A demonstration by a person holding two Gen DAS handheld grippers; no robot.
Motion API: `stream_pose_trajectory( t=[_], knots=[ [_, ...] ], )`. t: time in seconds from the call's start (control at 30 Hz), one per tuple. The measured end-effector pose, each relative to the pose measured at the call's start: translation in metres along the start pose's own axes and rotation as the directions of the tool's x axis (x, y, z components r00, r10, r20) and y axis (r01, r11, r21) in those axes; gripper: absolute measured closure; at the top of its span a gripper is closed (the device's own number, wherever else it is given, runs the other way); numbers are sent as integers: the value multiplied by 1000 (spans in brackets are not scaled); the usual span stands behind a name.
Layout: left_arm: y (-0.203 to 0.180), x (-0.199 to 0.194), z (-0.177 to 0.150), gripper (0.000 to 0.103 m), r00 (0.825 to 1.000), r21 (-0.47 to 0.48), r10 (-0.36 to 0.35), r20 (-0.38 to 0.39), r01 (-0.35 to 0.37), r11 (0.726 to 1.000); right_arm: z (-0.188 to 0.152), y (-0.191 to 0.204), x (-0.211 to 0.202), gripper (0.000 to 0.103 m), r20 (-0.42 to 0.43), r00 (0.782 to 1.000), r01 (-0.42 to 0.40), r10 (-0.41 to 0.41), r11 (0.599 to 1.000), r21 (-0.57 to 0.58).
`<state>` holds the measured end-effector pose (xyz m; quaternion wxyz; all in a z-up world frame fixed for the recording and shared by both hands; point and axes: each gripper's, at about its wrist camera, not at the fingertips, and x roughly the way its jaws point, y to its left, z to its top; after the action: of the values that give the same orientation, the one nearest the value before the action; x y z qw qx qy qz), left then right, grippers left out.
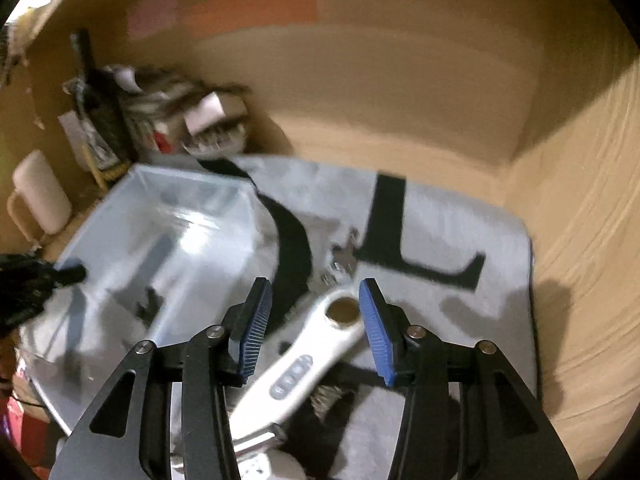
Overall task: Organize rigid objects
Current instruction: 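Move the right tool to the white handheld device and grasp it, then lift the white device with the right tool and carry it over the box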
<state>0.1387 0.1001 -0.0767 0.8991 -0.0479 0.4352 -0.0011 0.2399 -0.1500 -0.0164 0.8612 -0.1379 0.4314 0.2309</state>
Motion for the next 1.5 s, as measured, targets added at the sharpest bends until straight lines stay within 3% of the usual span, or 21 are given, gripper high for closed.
stream_pose_trajectory(
  t=[0.23, 0.3, 0.5, 0.7, 1.13, 1.5],
  knots=[
    [0, 0, 0, 93, 1000, 3, 4, 0, -4, 1000, -25, -11, 42, 60, -128, 992, -12, 17, 999, 38],
    [0, 0, 0, 93, 1000, 3, 5, -1, -5, 1000, -28, -13, 50, 54, -139, 990, -25, 33, 998, 54],
    [0, 0, 0, 93, 1000, 4, 5, -1, -5, 1000, -28, -12, 70, 53, -174, 984, -37, 49, 997, 72],
    [2, -1, 0, 93, 1000, 6, 9, -1, -9, 1000, -26, -7, 69, 67, -138, 990, -14, 20, 999, 48],
    [3, -1, 0, 93, 1000, 4, 8, -2, -8, 1000, -21, -1, 33, 68, -18, 999, 29, -29, 1000, 9],
    [2, -1, 0, 93, 1000, 3, 9, -1, -9, 1000, 2, 10, -13, 68, 116, 993, 31, -28, 999, -26]
  ],
)
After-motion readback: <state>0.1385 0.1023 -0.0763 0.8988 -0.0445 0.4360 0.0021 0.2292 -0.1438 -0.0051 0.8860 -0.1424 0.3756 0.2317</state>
